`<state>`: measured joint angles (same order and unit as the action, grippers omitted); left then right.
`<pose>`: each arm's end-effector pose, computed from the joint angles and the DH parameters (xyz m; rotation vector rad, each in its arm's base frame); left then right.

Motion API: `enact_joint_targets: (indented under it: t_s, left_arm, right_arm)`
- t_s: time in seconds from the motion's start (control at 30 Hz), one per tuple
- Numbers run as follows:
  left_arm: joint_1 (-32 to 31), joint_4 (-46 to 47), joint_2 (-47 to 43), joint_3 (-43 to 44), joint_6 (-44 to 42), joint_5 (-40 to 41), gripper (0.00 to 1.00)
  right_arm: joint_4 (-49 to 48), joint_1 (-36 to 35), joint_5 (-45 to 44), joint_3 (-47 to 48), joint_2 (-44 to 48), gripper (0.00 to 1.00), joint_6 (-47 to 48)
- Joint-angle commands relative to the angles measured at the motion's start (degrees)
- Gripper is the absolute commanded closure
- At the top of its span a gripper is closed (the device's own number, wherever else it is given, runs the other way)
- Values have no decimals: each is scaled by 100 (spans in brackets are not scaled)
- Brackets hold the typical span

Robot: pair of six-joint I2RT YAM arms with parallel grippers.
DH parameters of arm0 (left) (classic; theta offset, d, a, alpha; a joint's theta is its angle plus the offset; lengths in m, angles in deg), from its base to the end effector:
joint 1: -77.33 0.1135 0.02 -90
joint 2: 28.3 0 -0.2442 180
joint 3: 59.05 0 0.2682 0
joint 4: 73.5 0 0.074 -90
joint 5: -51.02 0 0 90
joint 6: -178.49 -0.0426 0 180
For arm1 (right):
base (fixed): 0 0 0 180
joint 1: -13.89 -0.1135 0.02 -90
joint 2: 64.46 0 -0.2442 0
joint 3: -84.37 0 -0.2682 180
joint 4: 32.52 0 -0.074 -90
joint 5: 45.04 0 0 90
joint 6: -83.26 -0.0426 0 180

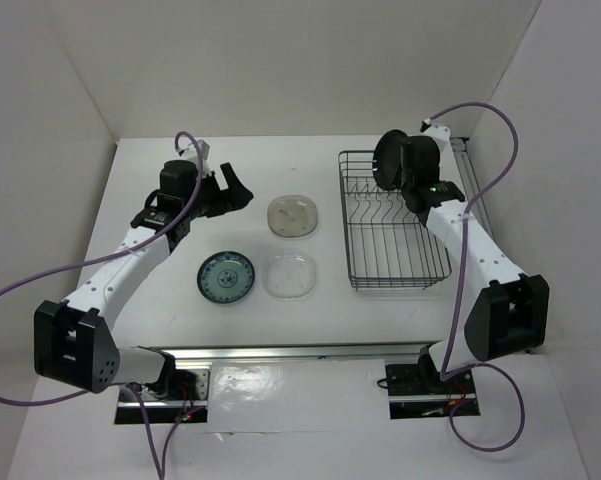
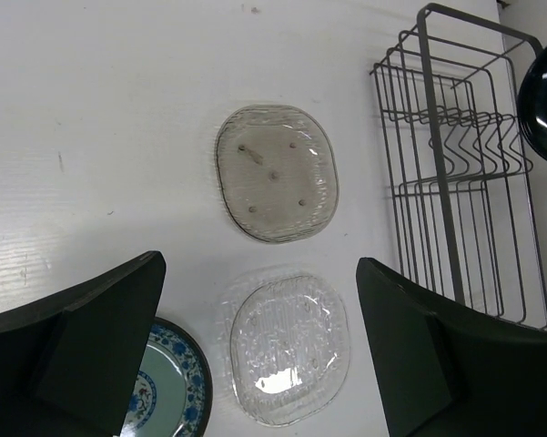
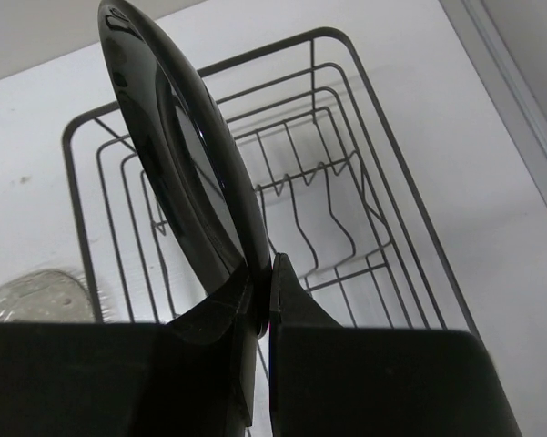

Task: Load the plates into the dish rack

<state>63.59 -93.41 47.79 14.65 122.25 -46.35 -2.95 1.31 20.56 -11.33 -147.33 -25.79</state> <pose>0.3259 -0.0853 0.2952 -0.2646 2.0000 -0.6633 0.3525 0.0606 0.3093 0.3714 1.9814 -0.0894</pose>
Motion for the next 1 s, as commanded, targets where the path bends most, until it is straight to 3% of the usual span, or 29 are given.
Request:
enact_joint_targets:
  t_s: [0.0, 0.37, 0.97]
  left_arm:
    - [-85, 4, -33, 137, 148, 412, 0]
    - [-85, -66, -42, 128, 149, 360, 0]
    - [-138, 30, -42, 75, 149, 307, 0]
  right_arm:
    - [85, -43, -469, 237, -27, 100, -90]
    - [85, -684, -934, 237, -440, 100, -142]
    - [93, -737, -1102, 184, -906, 100, -205]
